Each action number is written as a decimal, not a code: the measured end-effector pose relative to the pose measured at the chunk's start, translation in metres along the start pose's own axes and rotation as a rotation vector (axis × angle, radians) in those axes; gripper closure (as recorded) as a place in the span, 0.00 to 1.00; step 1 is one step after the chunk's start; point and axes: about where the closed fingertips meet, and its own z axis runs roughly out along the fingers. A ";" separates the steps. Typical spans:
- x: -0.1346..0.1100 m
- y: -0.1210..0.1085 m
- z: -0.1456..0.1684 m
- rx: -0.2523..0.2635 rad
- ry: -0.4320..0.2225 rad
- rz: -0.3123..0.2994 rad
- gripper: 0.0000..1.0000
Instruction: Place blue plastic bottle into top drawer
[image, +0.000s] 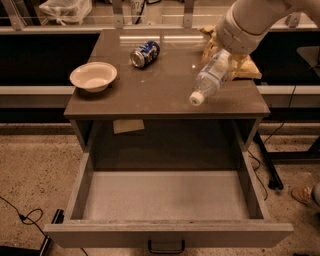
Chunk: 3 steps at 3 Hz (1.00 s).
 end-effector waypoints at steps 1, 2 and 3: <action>-0.040 0.009 -0.016 0.033 -0.054 0.072 1.00; -0.089 0.011 -0.006 0.029 -0.152 0.108 1.00; -0.089 0.011 -0.006 0.029 -0.152 0.108 1.00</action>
Offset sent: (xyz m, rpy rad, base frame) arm -0.1153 0.0624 -0.0409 0.1991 0.2203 -0.0159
